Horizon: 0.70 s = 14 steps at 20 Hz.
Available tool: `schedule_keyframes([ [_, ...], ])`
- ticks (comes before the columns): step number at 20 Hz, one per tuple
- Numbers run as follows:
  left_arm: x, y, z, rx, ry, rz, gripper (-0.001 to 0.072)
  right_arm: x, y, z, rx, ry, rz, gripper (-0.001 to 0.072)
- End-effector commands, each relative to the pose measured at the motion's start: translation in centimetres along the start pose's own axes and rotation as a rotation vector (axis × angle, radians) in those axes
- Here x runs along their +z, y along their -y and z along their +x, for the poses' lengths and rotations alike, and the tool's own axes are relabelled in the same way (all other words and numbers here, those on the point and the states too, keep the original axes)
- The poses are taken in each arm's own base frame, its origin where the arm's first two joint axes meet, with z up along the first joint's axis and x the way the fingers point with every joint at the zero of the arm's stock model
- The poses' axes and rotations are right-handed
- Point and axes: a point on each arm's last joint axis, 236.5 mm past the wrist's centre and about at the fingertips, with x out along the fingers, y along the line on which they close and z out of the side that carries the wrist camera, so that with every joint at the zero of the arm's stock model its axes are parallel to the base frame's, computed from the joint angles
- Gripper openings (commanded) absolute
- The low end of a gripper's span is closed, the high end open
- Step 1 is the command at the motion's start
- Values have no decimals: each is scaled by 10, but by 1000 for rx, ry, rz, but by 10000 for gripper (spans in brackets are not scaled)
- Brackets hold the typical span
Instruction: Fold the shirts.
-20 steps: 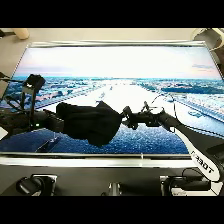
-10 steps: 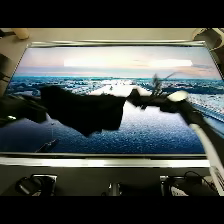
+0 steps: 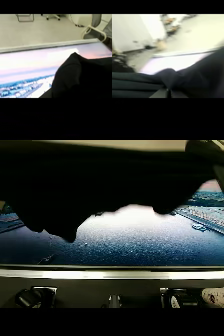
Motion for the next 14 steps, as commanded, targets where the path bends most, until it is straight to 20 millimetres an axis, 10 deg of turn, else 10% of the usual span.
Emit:
schedule_keyframes([
  [1,-65,-7,32,32,-204,-4,32,-49,44,-23,-219,-209,7,25],
  [6,-263,-23,101,110,-669,-101,33,-194,140,50,-313,-793,110,26],
  [11,-357,-51,160,194,-816,-152,32,-328,186,163,-260,-918,359,27],
  [12,-366,-65,172,231,-844,-191,32,-346,190,180,-262,-929,381,72],
  [14,-372,-90,191,293,-896,-323,163,-365,183,198,-238,-965,486,563],
])
